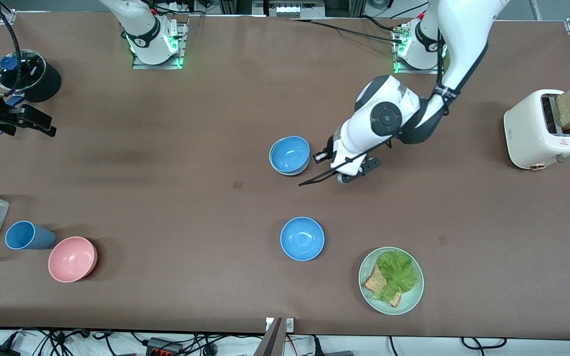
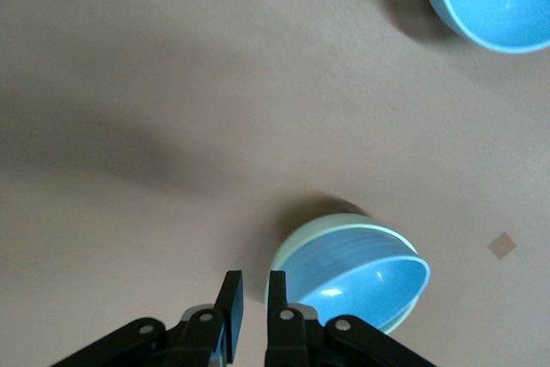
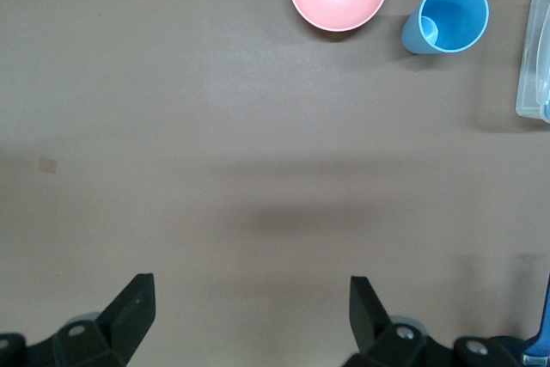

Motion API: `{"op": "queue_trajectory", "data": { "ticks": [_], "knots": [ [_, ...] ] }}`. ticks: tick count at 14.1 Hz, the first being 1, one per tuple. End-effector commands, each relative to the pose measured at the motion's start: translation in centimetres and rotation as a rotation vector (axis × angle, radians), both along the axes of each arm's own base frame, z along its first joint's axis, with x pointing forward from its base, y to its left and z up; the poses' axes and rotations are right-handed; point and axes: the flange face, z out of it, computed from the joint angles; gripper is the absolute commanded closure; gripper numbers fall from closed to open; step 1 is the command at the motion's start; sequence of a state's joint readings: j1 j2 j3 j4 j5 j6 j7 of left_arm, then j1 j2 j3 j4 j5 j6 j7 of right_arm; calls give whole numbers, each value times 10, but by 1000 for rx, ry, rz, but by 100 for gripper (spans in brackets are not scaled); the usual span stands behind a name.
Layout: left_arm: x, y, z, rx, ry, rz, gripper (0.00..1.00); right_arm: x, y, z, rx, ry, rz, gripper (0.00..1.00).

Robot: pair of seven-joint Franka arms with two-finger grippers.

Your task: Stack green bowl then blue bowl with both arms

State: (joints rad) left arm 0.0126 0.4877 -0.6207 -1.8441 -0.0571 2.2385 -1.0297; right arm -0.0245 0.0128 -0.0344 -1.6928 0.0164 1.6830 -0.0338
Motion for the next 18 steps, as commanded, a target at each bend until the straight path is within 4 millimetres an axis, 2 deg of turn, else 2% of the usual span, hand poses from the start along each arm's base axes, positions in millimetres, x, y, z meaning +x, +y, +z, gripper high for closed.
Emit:
{"op": "queue_trajectory", "data": {
  "ticks": [1,3,7,9,11,14,16,18],
  "knots": [
    [18,37,23,14,-32,-64,81,-7,2,9,-13,-11,13,0],
    [34,69,43,14,-38,-138,81,-8,2,8,-13,-7,13,0],
    [73,152,77,-25,-37,-325,82,-7,2,8,-13,-11,31,0],
    [85,183,84,-18,-44,-443,82,-7,2,8,-14,-14,33,0],
    [92,201,89,52,-85,-549,82,-6,1,8,-15,-20,32,0],
    [108,225,108,96,-125,-683,81,-6,2,8,-17,-23,32,0],
    [123,258,125,78,-83,-725,81,-6,1,8,-15,-24,30,0],
    [138,300,147,35,-66,-760,80,-6,2,6,-15,-22,30,0]
  ]
}}
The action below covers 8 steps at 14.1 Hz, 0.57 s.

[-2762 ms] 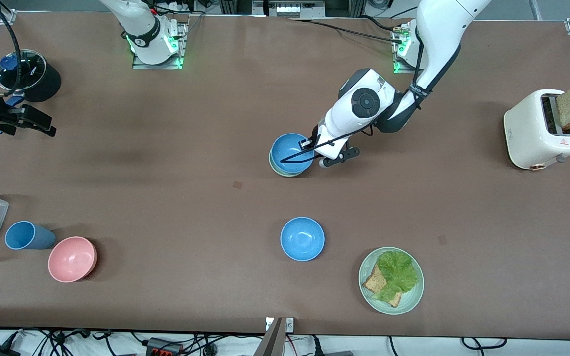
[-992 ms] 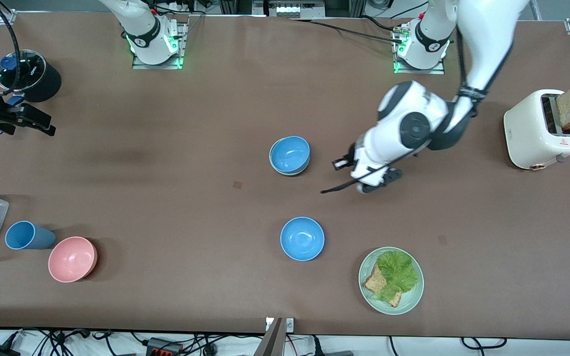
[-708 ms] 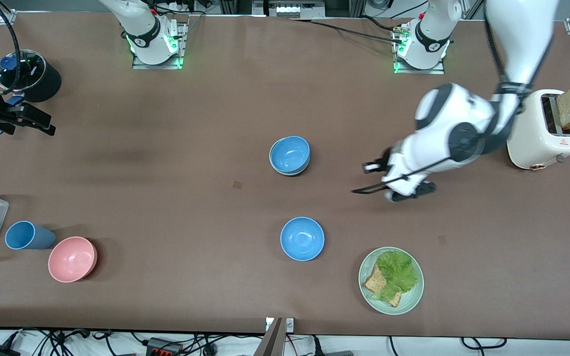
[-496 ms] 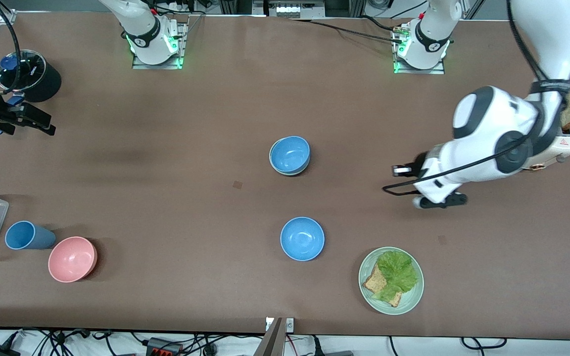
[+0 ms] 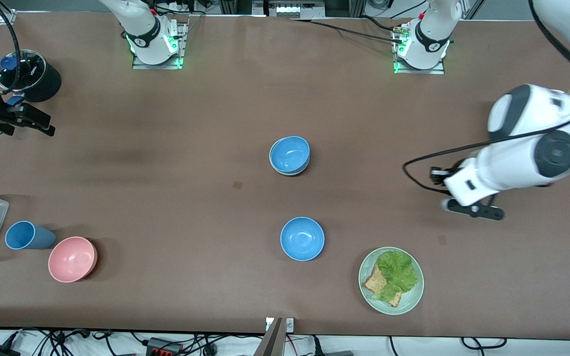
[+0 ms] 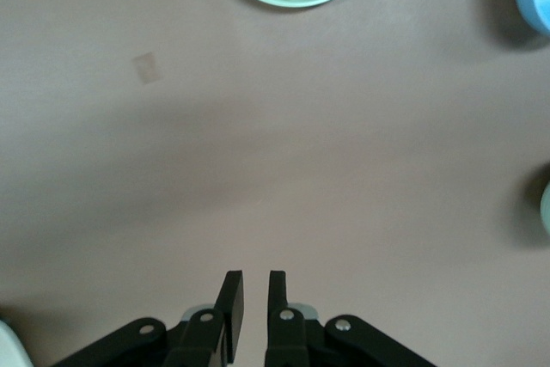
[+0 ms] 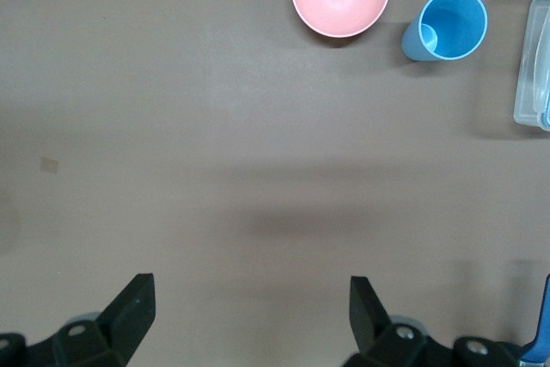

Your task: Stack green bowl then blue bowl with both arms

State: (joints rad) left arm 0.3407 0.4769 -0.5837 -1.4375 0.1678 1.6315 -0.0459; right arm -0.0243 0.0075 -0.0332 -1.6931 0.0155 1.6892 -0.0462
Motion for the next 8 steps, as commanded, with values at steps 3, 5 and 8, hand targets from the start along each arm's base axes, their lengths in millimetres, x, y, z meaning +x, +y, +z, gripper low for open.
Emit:
{"op": "queue_trajectory", "data": {
  "ticks": [3,5,8],
  "knots": [
    [23,75,38,-19,-19,-69,75,-5,0,4,-14,-17,14,0],
    [7,85,63,-37,-39,-17,74,-5,1,4,-14,-17,16,0],
    [-26,93,88,-6,-52,38,70,-6,1,2,-14,-14,16,0]
  ]
}}
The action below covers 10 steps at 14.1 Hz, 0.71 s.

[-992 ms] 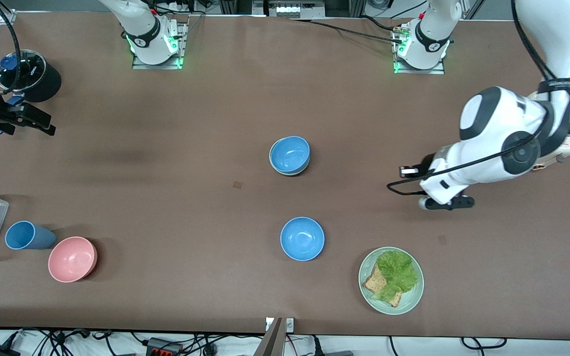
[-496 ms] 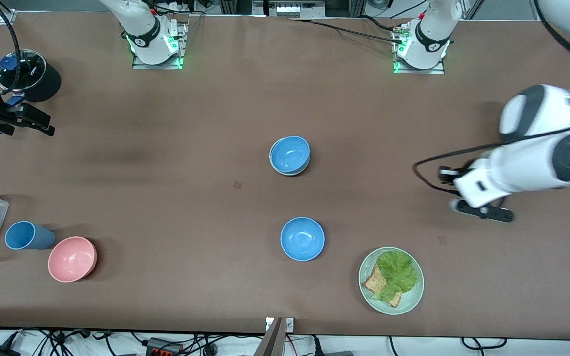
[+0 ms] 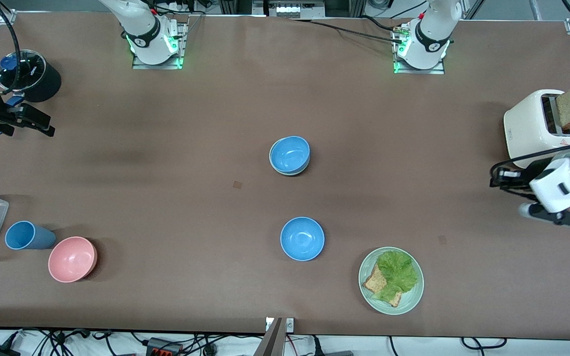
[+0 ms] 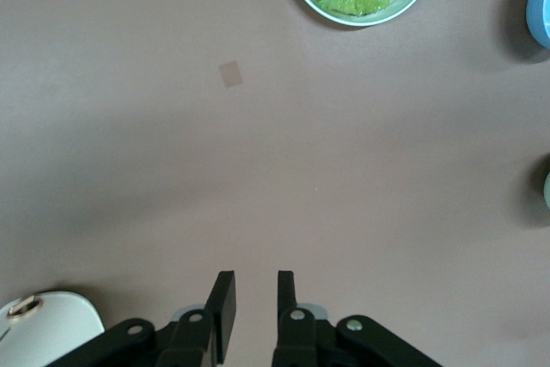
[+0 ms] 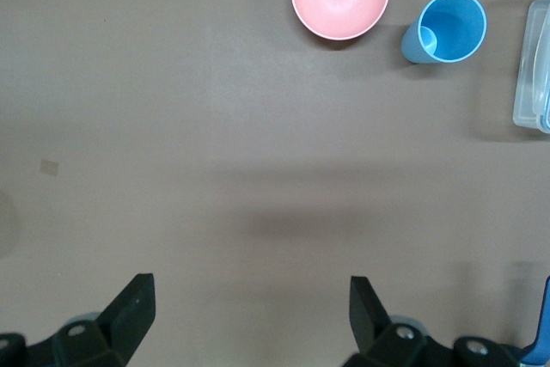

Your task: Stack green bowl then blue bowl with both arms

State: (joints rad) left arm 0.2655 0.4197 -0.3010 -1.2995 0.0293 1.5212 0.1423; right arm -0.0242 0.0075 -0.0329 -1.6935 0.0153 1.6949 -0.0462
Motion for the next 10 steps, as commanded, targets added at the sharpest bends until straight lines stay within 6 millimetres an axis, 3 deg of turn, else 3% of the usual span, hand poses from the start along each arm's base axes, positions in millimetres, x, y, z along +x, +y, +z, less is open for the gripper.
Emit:
{"op": "queue_trajectory", "data": {
  "ticks": [1,5,6,7,10],
  "knots": [
    [-41,-6,30,54,-33,8,67,-7,1,3,-14,-10,16,0],
    [-74,-15,38,82,-106,107,65,-8,1,3,-13,-10,16,0],
    [-88,-17,37,98,-87,161,52,-8,1,3,-13,-10,16,0],
    [-106,-20,43,101,-87,146,4,-8,1,3,-13,-10,16,0],
    [-107,-30,58,97,-106,129,0,-8,1,3,-13,-10,16,0]
  ]
}}
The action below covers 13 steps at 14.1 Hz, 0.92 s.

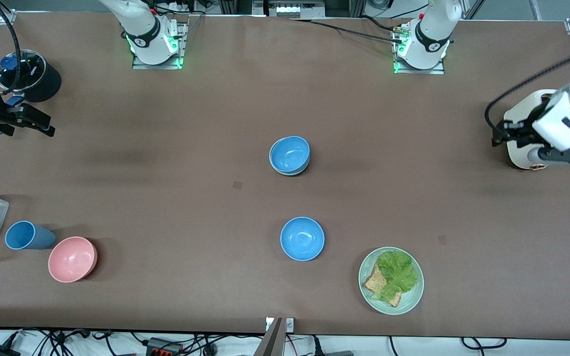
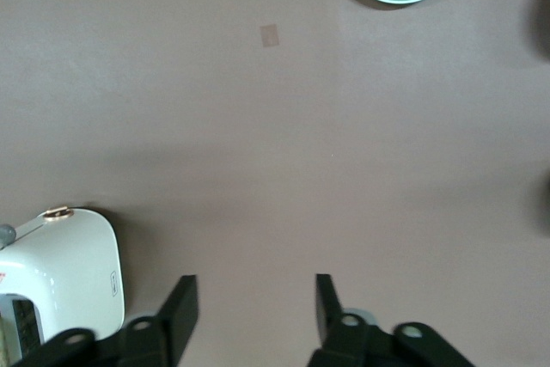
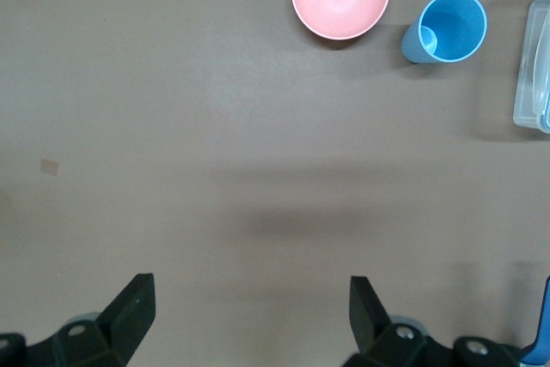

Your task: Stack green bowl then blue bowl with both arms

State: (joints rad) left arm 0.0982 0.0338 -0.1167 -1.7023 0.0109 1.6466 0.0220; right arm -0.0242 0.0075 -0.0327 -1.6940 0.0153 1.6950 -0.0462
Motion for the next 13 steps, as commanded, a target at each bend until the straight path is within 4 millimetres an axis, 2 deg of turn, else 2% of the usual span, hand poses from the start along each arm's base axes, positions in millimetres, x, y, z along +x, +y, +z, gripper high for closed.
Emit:
{"op": "queue_trajectory", "data": {
  "ticks": [1,4,6,13],
  "knots": [
    [-10,-5,9,-20,-26,8,0,-7,1,3,-13,-10,15,0],
    [0,-8,16,-23,-34,1,0,-7,1,3,-13,-10,15,0],
    [0,-20,19,-24,-27,-20,0,-7,1,3,-13,-10,15,0],
    [1,-20,18,-42,-25,-16,0,-7,1,2,-13,-9,17,0]
  ]
}}
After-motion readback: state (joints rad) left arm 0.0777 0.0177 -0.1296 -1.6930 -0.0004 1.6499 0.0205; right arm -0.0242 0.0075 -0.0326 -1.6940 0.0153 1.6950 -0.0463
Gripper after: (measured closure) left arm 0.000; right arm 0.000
